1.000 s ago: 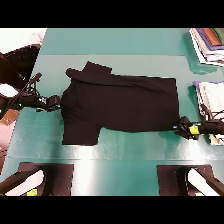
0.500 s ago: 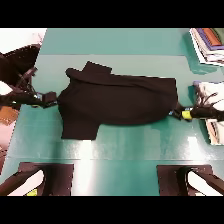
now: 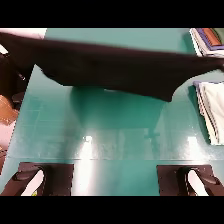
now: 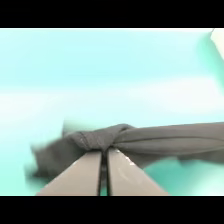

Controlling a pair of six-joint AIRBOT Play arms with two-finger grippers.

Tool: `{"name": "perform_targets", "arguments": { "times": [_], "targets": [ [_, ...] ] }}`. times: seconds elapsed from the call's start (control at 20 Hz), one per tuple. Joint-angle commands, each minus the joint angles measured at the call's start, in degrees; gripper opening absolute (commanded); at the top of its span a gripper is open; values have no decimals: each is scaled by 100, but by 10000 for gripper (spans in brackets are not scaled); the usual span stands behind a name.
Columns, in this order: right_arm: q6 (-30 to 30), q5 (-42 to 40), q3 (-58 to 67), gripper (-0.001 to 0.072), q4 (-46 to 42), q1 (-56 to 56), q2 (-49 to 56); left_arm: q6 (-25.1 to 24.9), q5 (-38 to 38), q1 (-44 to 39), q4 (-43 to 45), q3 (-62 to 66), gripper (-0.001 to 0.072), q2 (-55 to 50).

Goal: Fold the shirts.

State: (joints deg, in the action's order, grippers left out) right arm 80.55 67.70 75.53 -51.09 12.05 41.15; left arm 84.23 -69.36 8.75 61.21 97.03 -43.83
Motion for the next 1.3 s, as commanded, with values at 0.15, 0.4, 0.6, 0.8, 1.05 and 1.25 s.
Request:
{"name": "perform_targets", "arguments": {
  "times": [0.15, 0.4, 0.6, 0.8, 1.05, 1.25],
  "targets": [
    [-11, 1139, 1823, 17, -7, 1005, -291, 391, 11, 4, 7, 2168, 23, 98],
    [221, 1904, 2719, 16, -11, 848, 595, 387, -188, 4, 7, 1751, 23, -380],
    [546, 2118, 2243, 16, -431, 79, 1617, 376, -715, 4, 9, 778, 24, -1449],
    [855, 2144, 1309, 17, -1751, -868, 2796, 225, -817, -140, 35, -131, 24, -2870],
    [833, 1307, 1381, 17, -1790, -1233, 4621, 15, 162, -780, 518, -299, 24, -4522],
    [688, 780, 2450, 17, -1749, -1233, 5569, -70, 1473, -787, 505, -264, 24, -4878]
  ]
}}
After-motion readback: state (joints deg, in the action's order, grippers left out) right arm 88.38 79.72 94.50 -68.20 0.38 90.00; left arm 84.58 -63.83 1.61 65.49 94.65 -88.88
